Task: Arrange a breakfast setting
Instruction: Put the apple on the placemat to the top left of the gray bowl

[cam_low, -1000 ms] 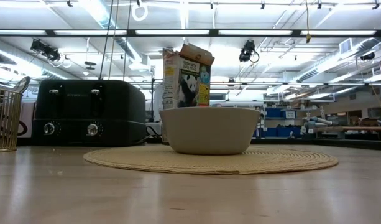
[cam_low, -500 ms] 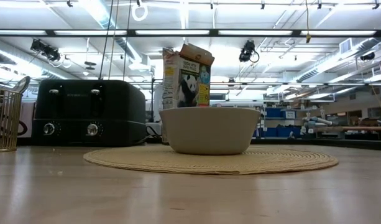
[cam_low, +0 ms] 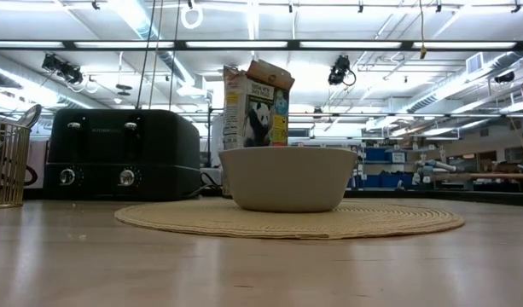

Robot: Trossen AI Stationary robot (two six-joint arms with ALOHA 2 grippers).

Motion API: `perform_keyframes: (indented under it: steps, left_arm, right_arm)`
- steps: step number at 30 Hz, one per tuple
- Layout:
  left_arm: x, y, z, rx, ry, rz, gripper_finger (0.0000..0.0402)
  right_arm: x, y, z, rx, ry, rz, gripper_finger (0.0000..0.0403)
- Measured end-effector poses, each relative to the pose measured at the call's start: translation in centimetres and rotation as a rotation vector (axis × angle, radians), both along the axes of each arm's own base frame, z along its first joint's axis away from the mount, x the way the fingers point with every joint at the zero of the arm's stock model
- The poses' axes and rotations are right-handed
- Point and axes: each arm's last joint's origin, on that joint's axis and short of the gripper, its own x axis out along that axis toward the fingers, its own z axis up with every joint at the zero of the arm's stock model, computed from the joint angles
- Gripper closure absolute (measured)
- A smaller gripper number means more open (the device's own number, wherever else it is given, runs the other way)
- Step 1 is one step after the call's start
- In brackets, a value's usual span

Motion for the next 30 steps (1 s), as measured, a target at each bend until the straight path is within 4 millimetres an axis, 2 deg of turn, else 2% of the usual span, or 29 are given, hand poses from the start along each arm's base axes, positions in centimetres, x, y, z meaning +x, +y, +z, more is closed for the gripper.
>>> perform_keyframes:
  steps: [5, 11, 22, 25, 30]
  left_arm:
    - [0.0, 0.0, 0.0, -0.001, 0.002, 0.002, 0.0154]
    - [-0.1, 0.0, 0.2, 0.064, -0.01, 0.015, 0.0129]
    - [0.0, 0.1, 0.1, 0.097, 0.008, 0.017, 0.0125]
    - [0.1, 0.6, -0.3, 0.054, 0.036, 0.022, 0.0142]
    - [0.2, 1.0, -0.2, 0.009, 0.025, 0.015, 0.0202]
  right_arm:
    - [0.3, -0.4, -0.4, -0.001, 0.017, -0.015, 0.0043]
    - [0.5, -0.5, -0.7, 0.017, 0.026, -0.017, 0.0043]
    - [0.5, -0.7, -0.9, 0.062, 0.036, -0.033, 0.0043]
    - [0.5, -0.7, -1.0, 0.061, 0.038, -0.033, 0.0043]
    - [0.6, -0.9, -1.0, 0.059, 0.04, -0.038, 0.0043]
